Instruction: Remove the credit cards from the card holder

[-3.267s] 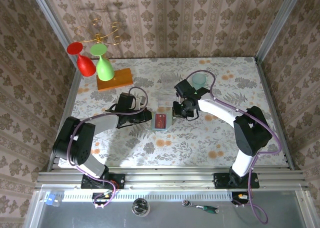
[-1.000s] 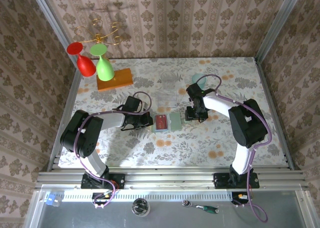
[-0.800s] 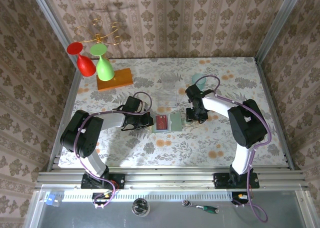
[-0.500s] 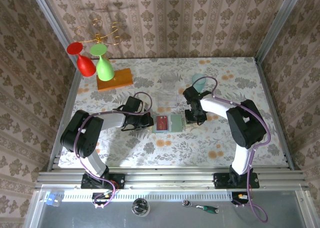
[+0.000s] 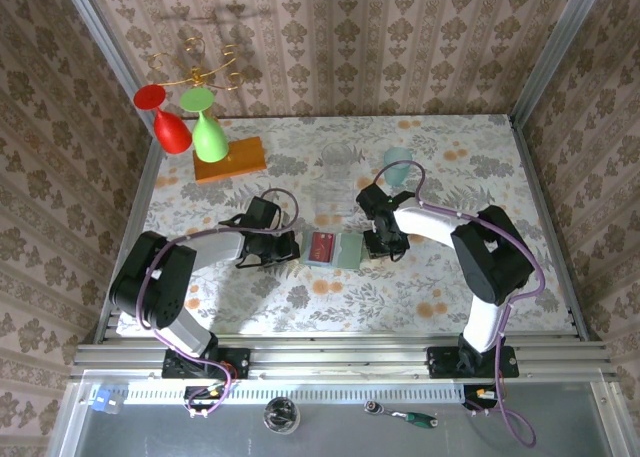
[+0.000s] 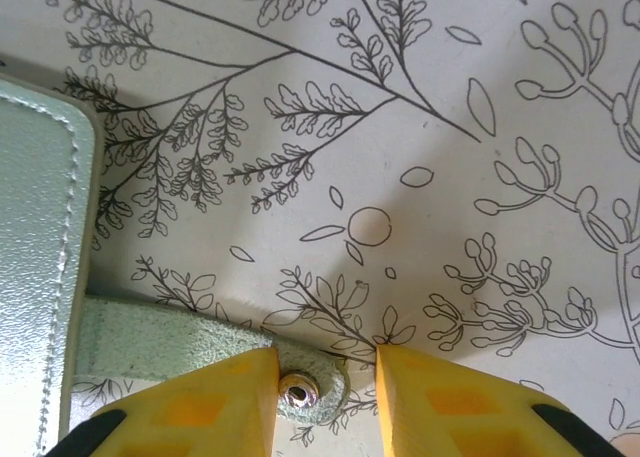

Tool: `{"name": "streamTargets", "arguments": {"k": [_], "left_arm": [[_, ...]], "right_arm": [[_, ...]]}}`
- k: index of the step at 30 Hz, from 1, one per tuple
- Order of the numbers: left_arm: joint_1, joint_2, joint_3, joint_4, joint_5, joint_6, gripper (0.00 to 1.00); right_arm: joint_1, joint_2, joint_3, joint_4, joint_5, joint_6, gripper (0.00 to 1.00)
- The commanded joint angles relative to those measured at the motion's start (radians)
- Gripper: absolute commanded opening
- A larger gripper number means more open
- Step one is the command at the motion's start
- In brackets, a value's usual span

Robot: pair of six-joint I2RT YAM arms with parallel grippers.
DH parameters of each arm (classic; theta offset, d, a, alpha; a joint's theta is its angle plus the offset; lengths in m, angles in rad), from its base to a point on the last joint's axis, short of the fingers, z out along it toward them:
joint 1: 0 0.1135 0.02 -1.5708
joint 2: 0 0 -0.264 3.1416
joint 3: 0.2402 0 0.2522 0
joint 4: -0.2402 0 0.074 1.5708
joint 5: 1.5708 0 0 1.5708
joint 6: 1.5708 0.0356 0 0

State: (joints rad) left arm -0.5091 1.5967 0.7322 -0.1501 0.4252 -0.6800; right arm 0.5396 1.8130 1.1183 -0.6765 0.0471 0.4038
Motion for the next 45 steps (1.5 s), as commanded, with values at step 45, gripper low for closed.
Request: {"name": "streamTargets", "arguments": {"k": [45], "left_arm": [[-0.031, 0.146, 0.124, 0.055, 0.155, -0.022, 0.0]], "right_arm": [[-0.006, 0.024, 0.046, -0.1, 0.115, -0.019, 0.33]]}}
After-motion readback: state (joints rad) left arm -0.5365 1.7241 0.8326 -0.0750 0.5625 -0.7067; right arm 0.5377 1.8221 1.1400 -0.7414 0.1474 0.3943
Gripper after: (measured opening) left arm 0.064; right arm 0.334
